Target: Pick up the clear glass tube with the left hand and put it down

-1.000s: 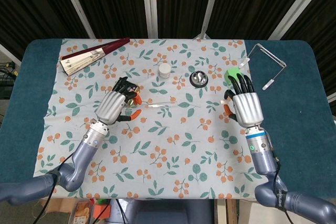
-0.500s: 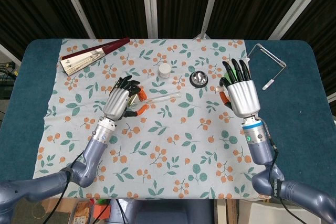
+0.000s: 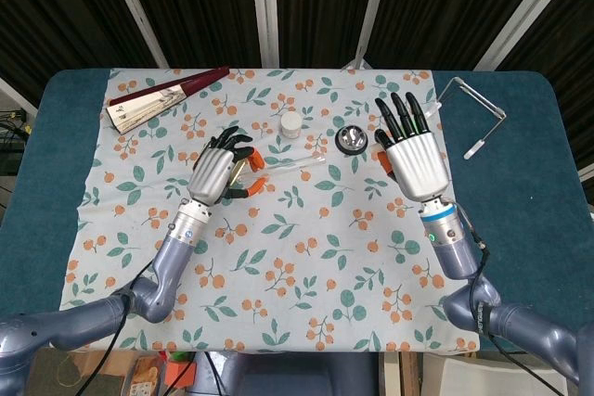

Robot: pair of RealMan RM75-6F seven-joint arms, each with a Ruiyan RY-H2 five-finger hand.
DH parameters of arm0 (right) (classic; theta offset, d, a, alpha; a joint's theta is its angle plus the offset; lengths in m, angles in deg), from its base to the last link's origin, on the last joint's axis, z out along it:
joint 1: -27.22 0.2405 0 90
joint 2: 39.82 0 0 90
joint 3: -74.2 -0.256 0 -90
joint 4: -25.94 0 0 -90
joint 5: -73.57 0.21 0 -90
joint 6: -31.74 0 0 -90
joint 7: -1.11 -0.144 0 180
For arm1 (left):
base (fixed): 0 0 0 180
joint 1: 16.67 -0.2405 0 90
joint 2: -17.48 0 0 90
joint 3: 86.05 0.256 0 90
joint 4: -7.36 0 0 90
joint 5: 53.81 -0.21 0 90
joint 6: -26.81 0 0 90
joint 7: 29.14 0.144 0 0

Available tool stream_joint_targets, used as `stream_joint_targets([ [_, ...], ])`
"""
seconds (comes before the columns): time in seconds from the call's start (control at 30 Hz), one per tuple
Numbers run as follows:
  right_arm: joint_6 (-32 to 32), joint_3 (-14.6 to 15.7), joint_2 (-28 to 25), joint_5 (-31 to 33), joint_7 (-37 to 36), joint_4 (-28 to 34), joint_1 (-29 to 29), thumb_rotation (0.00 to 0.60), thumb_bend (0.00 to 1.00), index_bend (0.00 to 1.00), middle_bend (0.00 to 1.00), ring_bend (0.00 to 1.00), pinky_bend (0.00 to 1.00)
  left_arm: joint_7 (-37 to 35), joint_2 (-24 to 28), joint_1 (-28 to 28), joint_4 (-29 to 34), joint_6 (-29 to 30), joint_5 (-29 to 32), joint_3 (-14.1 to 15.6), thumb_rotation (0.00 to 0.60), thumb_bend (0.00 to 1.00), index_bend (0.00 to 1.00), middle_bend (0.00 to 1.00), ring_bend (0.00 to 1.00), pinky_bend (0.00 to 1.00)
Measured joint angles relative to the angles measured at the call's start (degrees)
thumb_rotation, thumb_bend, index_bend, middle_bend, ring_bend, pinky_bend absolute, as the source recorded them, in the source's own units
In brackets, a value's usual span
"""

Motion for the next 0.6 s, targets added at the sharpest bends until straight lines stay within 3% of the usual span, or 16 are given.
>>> stream_joint_targets([
  [0.6,2.86,0.26,1.87,-4.21,1.87,-6.45,3.92,0.600,0.45,0.61,0.16,0.04,0.08,6.05,1.23,0.76,5.76,-1.64,6.62,-2.80,0.600,0.63,0.65,0.70,0.22,0.09],
])
